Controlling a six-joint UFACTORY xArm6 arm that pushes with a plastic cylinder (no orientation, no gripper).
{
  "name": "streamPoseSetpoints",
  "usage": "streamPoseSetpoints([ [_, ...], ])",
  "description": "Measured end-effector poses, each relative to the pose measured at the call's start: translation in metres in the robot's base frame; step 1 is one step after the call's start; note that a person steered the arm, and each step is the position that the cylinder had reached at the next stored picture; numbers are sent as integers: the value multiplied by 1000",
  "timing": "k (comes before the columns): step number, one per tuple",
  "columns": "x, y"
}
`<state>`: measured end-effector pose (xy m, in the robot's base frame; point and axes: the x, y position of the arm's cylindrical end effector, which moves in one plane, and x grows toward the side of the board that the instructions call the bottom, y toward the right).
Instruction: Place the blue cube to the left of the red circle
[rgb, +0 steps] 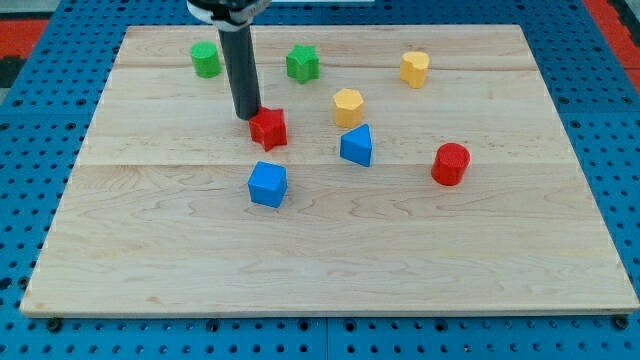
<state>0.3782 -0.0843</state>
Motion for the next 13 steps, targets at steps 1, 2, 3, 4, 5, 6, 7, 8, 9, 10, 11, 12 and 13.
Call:
streamPoseSetpoints([
  [1, 2, 3],
  [2, 6, 3],
  [3, 7, 3],
  [4, 46, -48],
  [5, 96, -12],
  [6, 98, 56],
  [7, 98, 94],
  [8, 130, 70],
  [9, 145, 82],
  [10, 108, 112],
  [11, 103, 158],
  [12, 95, 180],
  [13, 88, 193],
])
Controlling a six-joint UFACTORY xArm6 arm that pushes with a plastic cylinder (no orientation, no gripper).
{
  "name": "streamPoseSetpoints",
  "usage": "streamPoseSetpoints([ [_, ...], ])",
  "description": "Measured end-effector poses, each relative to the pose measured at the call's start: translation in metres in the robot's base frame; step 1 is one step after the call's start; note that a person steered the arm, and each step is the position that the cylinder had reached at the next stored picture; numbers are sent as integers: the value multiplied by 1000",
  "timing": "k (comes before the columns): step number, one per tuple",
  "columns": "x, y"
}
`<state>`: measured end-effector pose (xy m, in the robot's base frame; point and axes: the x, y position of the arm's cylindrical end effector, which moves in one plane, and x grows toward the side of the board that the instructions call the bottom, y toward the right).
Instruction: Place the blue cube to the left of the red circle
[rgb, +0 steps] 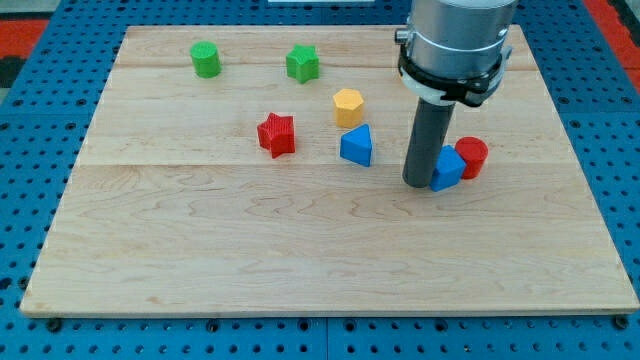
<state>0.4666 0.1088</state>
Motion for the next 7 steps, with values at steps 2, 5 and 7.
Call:
streamPoseSetpoints([
  [2, 61, 30],
  [5, 0, 3],
  [7, -1, 3],
])
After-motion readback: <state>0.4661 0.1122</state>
